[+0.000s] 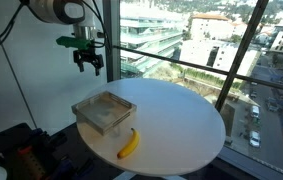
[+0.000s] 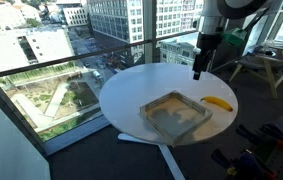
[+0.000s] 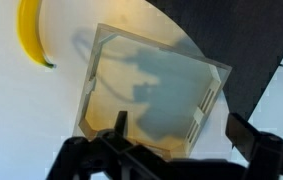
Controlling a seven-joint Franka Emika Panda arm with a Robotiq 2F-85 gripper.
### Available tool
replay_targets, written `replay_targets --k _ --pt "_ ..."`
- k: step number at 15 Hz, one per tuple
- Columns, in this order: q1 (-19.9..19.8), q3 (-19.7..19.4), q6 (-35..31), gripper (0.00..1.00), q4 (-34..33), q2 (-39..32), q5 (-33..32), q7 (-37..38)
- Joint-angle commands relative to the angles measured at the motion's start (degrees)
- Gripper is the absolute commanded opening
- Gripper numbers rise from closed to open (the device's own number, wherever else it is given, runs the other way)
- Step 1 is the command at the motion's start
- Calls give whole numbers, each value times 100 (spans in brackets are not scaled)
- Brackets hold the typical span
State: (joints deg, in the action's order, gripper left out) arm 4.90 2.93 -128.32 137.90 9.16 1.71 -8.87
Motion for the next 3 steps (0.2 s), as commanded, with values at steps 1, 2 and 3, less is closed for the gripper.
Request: replay_targets --k 1,2,3 --pt "-7 8 11 100 -8 0 1 1" --pt "-7 8 11 100 -8 0 1 1" --pt "-7 8 11 100 -8 0 1 1"
